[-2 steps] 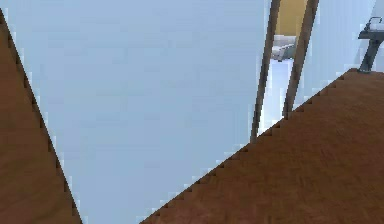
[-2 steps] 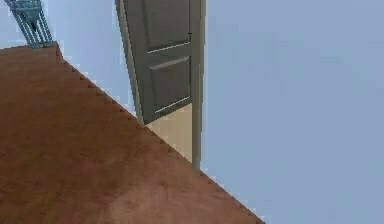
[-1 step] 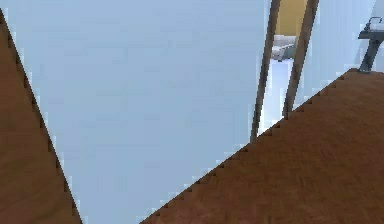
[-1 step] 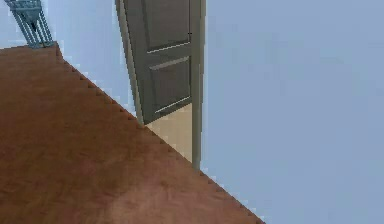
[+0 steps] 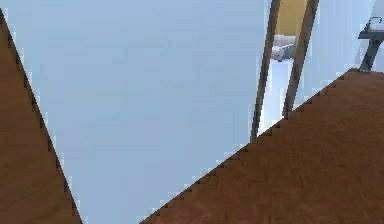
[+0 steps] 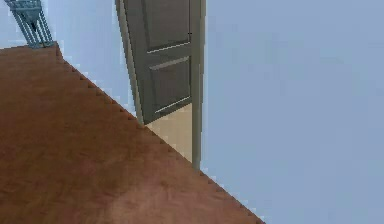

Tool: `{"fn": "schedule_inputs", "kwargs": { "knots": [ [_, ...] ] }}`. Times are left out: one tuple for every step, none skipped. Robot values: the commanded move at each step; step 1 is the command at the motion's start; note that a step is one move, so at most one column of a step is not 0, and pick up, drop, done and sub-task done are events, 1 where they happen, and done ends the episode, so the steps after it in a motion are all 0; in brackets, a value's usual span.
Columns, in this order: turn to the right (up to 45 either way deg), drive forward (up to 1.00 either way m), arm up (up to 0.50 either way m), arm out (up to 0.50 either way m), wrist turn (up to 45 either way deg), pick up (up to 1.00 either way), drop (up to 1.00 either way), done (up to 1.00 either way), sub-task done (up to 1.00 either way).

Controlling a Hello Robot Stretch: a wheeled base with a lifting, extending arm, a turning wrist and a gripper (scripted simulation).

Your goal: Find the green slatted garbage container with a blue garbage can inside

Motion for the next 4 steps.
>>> {"fn": "schedule_inputs", "kwargs": {
  "knots": [
    [45.0, 0.00, 0.00, 0.00, 0.0, 0.00, 0.00, 0.00, 0.00],
    [30.0, 0.00, 0.00, 0.00, 0.0, 0.00, 0.00, 0.00, 0.00],
    [0.0, 0.35, 0.00, 0.00, 0.0, 0.00, 0.00, 0.00, 0.00],
    [-27.0, 0.00, 0.00, 0.00, 0.0, 0.00, 0.00, 0.00, 0.00]
  ]
}}
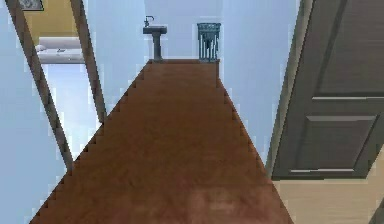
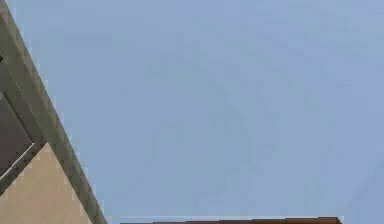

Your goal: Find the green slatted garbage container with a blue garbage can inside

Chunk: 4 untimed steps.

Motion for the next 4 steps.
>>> {"fn": "schedule_inputs", "kwargs": {
  "knots": [
    [0.0, 1.00, 0.00, 0.00, 0.0, 0.00, 0.00, 0.00, 0.00],
    [0.0, 1.00, 0.00, 0.00, 0.0, 0.00, 0.00, 0.00, 0.00],
    [0.0, 1.00, 0.00, 0.00, 0.0, 0.00, 0.00, 0.00, 0.00],
    [-3.0, 0.00, 0.00, 0.00, 0.0, 0.00, 0.00, 0.00, 0.00]
  ]
}}
